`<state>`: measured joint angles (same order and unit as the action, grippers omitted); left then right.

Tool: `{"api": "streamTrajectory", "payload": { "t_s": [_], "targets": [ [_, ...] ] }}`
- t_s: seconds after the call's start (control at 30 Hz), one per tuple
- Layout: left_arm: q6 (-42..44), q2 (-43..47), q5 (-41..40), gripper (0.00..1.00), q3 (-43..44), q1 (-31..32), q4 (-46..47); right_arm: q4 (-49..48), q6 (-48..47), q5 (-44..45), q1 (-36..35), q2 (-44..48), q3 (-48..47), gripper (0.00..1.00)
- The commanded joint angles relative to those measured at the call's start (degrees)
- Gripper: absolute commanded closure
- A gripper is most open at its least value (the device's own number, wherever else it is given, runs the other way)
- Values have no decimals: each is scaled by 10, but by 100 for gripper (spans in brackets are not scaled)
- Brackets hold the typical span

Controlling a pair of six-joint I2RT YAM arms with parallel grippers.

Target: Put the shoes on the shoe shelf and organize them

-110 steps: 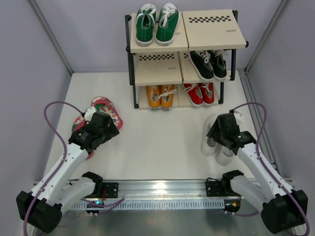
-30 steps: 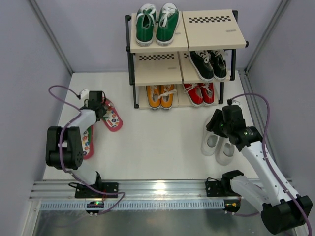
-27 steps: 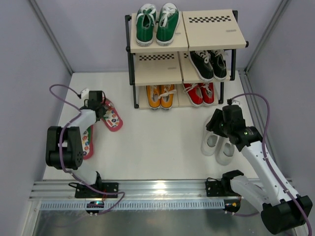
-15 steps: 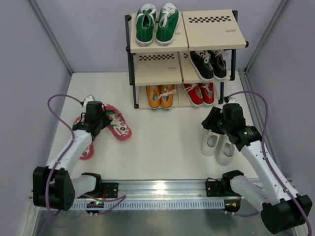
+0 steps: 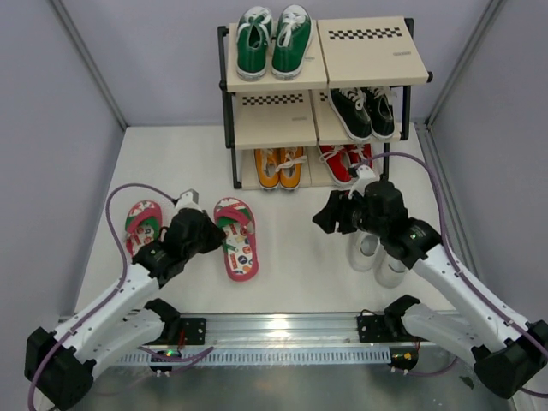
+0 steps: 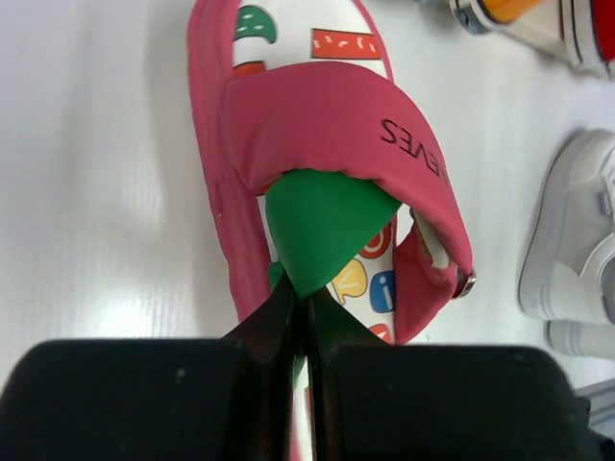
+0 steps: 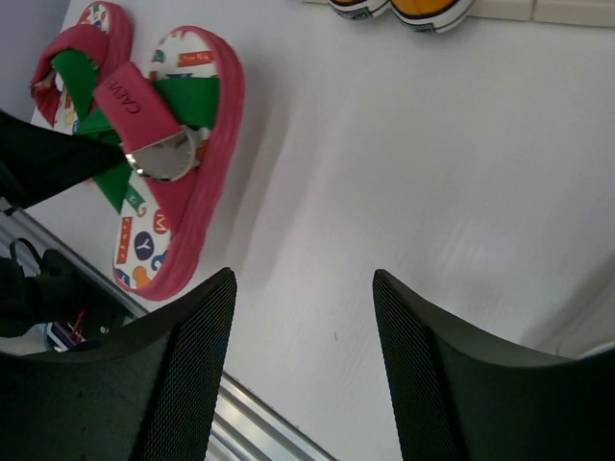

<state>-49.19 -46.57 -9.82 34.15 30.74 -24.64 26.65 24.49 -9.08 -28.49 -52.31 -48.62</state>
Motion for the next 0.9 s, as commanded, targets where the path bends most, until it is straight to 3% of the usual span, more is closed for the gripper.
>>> {"api": "streamTrajectory", "payload": {
  "t_s": [0.0,0.13,0.3,0.57,0.87],
  "targets": [
    [-28,-38,-18,100,24,55,78,-48,-14,25,-43,-16,-24,36],
    [-39,-94,-65,100,41,134,100,-85,11,54,-92,-31,-10,23],
    [-64,-141,-60,100,27,164,160,-131,20,129,-171,-53,17,10],
    [-67,-154,-70,100,16,187,181,-150,-4,208,-275,-160,27,10],
    [-64,-135,-63,100,20,188,178,-174,4,283,-304,-240,11,10]
  ]
}}
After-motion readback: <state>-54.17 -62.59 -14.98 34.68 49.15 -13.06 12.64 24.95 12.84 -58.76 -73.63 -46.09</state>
